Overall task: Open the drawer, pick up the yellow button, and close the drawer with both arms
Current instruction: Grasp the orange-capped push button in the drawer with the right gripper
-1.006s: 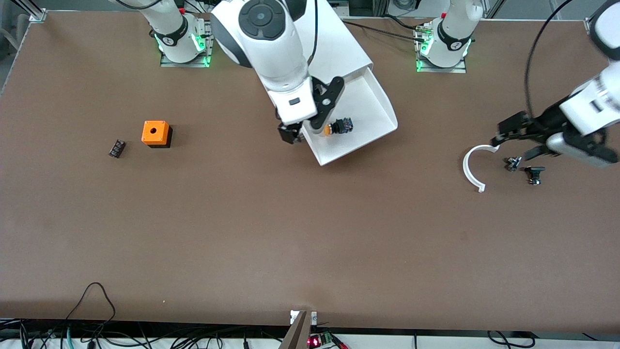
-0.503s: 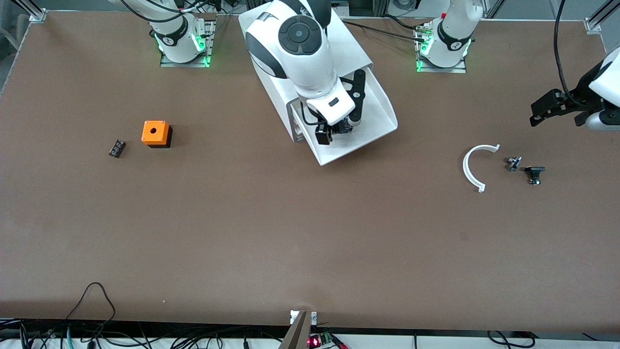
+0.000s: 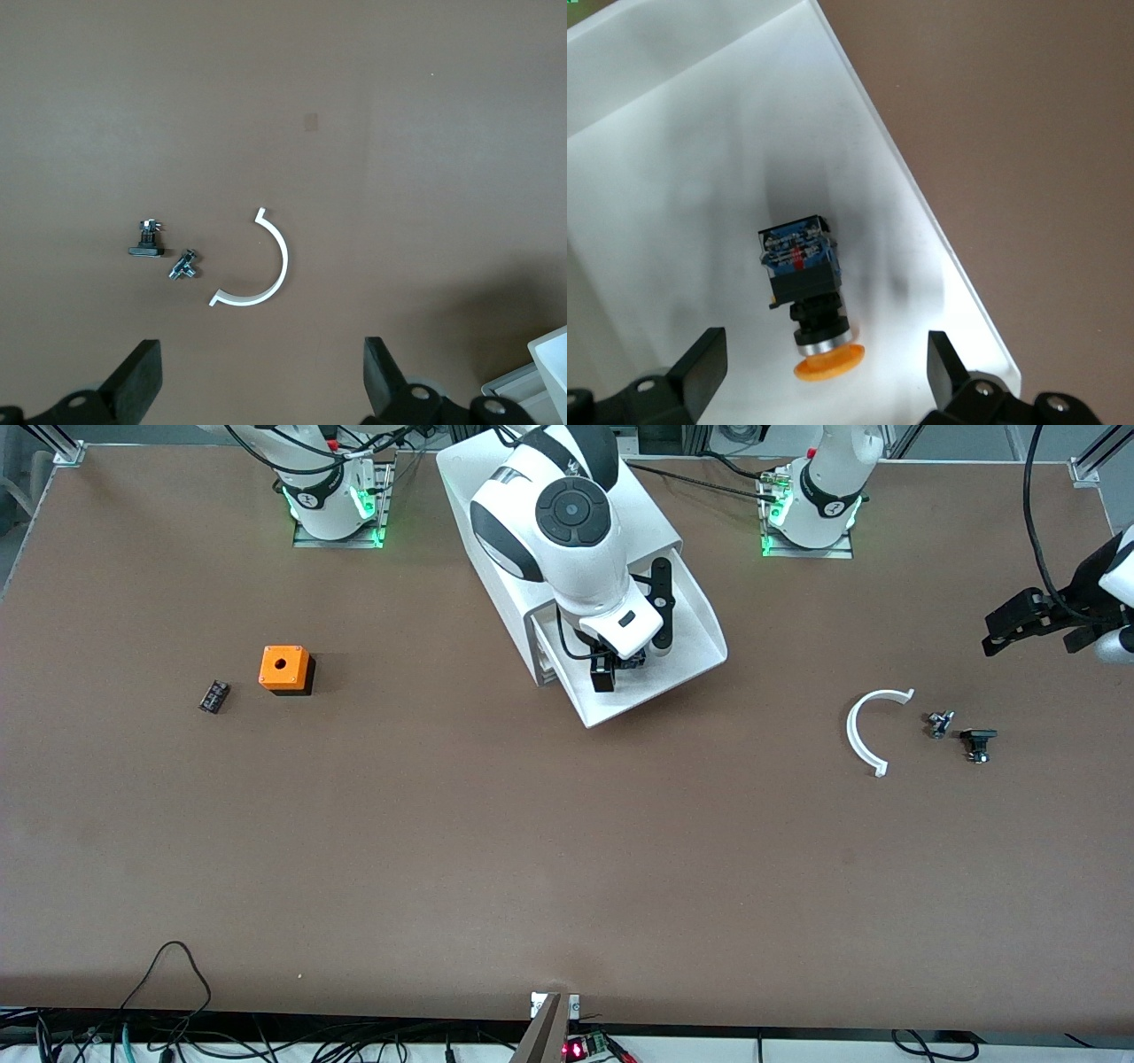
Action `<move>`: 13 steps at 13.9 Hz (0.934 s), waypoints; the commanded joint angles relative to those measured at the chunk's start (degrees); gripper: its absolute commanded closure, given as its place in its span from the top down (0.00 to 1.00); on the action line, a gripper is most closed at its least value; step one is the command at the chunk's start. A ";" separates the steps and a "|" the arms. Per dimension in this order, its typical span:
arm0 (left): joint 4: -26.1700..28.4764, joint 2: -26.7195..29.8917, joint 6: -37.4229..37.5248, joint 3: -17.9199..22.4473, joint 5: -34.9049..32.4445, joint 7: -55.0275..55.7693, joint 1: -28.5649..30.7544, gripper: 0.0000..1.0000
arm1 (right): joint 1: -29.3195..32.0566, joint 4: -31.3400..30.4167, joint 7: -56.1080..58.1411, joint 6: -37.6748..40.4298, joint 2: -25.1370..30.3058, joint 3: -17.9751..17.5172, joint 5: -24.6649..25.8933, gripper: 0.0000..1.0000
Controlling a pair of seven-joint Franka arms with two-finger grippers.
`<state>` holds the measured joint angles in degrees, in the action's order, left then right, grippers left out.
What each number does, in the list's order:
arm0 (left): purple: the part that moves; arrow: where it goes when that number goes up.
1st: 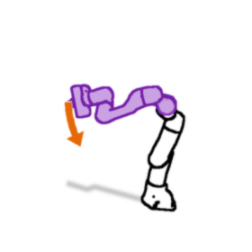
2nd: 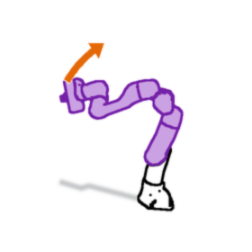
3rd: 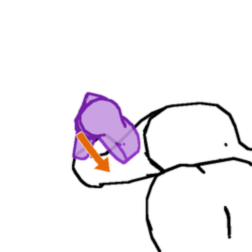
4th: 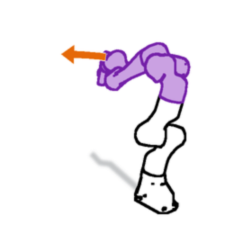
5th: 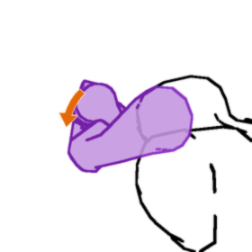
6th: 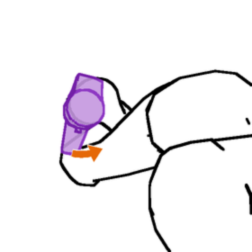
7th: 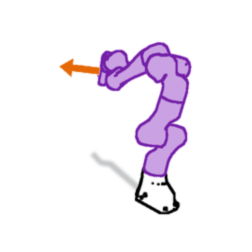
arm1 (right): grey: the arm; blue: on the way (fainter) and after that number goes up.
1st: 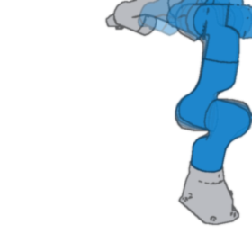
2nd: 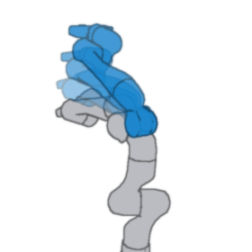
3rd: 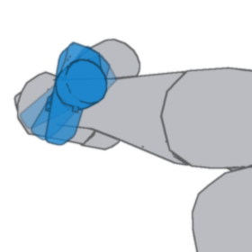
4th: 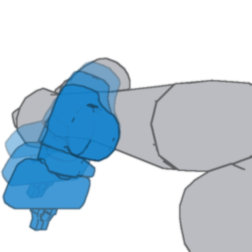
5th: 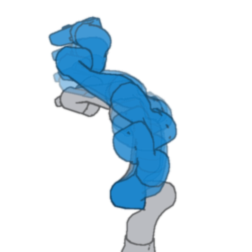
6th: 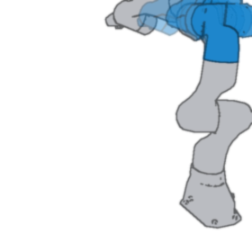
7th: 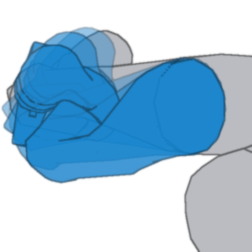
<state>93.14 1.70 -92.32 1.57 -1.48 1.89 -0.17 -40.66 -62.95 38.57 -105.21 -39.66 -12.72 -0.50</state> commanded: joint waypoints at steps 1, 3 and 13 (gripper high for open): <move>-2.09 -1.00 1.45 0.28 -1.24 0.48 -0.27 1.00 | -1.17 2.30 0.72 0.45 -1.82 -0.29 0.85 1.00; -2.09 -1.00 1.45 0.28 -0.98 0.48 -0.27 1.00 | -2.22 2.48 0.89 0.36 -2.79 -0.20 2.60 1.00; -2.09 -1.00 1.80 0.37 -0.89 0.48 -0.27 1.00 | -3.55 2.30 0.98 0.80 -3.76 -0.20 5.77 0.61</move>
<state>93.11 1.68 -92.01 1.70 -1.48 1.90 -0.14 -43.79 -62.91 38.81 -105.29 -42.36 -12.72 4.02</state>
